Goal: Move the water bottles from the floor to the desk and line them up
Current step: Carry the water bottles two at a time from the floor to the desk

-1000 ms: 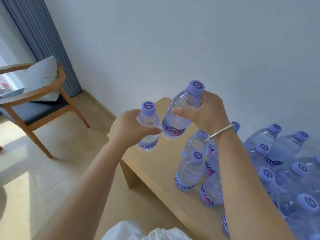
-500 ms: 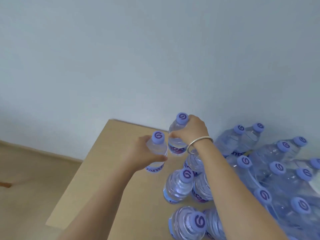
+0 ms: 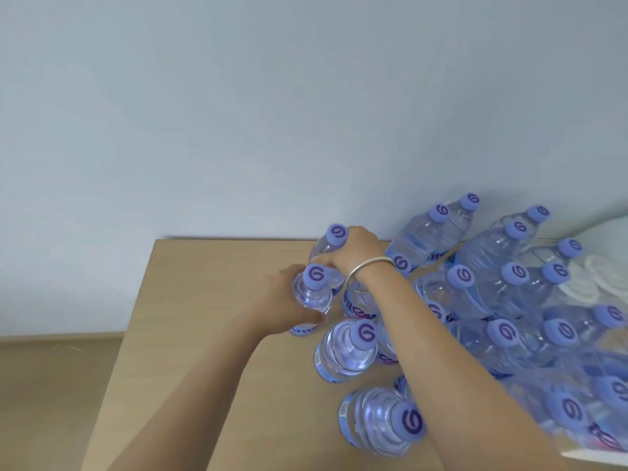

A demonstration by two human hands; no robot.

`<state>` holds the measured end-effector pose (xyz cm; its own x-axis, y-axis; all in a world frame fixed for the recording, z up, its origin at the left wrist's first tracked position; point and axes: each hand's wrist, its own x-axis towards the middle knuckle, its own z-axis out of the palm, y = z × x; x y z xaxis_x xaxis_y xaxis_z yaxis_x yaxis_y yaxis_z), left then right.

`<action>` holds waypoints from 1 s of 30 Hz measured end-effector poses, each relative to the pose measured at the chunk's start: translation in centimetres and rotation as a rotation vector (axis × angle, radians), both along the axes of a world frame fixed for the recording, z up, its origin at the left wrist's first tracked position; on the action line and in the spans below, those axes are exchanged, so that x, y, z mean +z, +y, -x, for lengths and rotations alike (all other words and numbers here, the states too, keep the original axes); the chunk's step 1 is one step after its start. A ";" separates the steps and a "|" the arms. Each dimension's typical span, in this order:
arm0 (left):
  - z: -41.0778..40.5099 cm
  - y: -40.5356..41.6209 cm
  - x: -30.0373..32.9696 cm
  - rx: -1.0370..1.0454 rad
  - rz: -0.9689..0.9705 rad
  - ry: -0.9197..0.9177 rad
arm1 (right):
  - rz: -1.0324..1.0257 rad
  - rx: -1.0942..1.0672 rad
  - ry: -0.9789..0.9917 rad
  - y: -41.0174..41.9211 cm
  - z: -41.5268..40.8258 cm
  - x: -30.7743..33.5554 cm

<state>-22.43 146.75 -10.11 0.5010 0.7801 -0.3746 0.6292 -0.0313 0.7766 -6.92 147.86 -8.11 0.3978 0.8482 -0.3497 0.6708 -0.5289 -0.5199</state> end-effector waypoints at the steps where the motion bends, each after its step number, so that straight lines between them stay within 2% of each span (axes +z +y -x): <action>1: 0.1 -0.1 0.1 0.004 0.000 -0.010 | -0.002 -0.012 0.014 -0.2 -0.2 0.3; 9: 0.6 -0.7 2.9 0.033 -0.121 -0.037 | -0.200 -0.029 0.082 -2.0 0.4 3.2; 13: 0.4 -1.3 6.2 0.125 -0.220 -0.151 | -0.365 -0.180 0.010 -4.6 -0.8 5.7; 16: -0.8 -2.8 9.3 0.093 -0.364 -0.147 | -0.414 -0.274 -0.046 -8.1 -3.1 7.6; 22: -7.0 -9.9 13.9 -0.117 -0.539 -0.178 | -0.405 -0.346 -0.117 -19.8 -8.9 9.9; 27: -15.1 -19.2 14.7 -0.315 -0.706 -0.077 | -0.524 -0.573 -0.079 -33.1 -13.5 9.2; 30: -20.7 -25.8 13.6 -0.461 -0.694 -0.070 | -0.467 -0.713 -0.137 -42.1 -16.6 8.1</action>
